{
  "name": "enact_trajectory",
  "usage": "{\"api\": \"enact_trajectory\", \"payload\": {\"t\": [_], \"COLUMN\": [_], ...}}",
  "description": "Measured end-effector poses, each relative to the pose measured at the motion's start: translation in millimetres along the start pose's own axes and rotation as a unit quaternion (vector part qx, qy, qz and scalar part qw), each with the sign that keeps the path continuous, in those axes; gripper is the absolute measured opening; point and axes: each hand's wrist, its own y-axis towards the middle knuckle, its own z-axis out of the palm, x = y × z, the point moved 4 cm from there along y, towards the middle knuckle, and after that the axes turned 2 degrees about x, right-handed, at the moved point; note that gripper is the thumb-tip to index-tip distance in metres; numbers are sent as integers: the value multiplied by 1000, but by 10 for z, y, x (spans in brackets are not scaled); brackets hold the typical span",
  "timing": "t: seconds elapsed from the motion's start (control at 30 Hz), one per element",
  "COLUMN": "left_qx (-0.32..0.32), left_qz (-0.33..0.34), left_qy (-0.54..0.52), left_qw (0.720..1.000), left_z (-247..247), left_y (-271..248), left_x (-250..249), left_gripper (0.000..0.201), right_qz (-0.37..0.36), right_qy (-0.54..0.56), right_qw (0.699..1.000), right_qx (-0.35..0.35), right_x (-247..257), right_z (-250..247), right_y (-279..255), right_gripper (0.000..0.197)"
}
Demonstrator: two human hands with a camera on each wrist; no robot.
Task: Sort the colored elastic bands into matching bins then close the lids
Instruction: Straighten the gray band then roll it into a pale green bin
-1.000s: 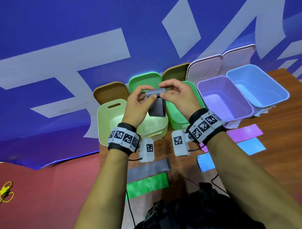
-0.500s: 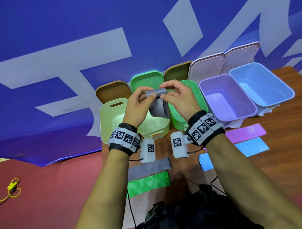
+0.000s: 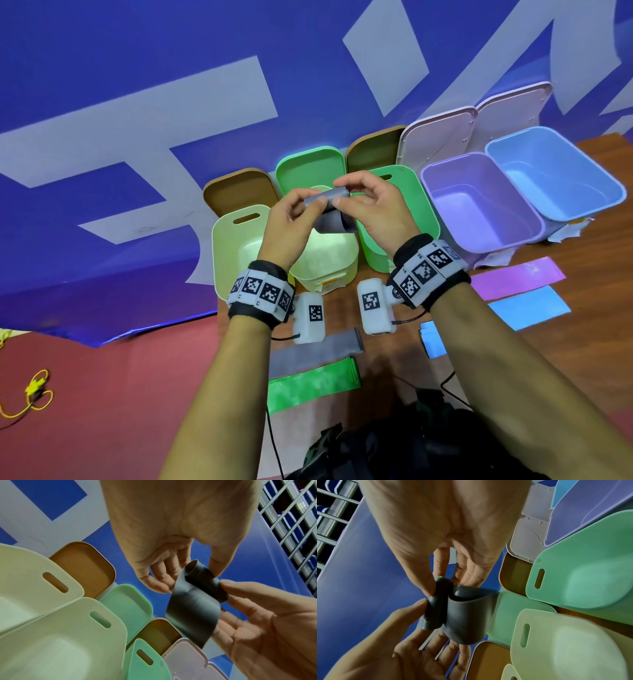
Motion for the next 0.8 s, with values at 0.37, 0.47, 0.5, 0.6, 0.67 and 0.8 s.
{"api": "enact_trajectory", "payload": {"t": [0.37,0.47,0.5,0.6,0.67,0.8], "left_qx": [24,33,31,19,16,19], "left_qz": [-1,-28,-31,-33,-31,-21], "left_qy": [-35,-37,-32,-23,-31,-49], "left_qw": [999,998,999,999,999,998], "left_z": [0,33,37,22,6,-18], "left_y": [69,85,97,142,174,217], "left_x": [5,64,83,127,153,186], "left_gripper": [29,17,14,13,14,21], "right_qz": [22,14,14,18,22,44], "right_qy": [-8,-6,-4,-2,4,-4], "right_qw": [1000,1000,1000,1000,1000,999], "right_qx": [-14,-13,-11,1,4,-19], "right_x": [-77,-66,-68,-83,-103,-170], "right_z": [-15,-14,-15,1,13,29], "right_y": [90,113,123,153,183,259], "right_gripper": [18,22,23,29,31,22]}}
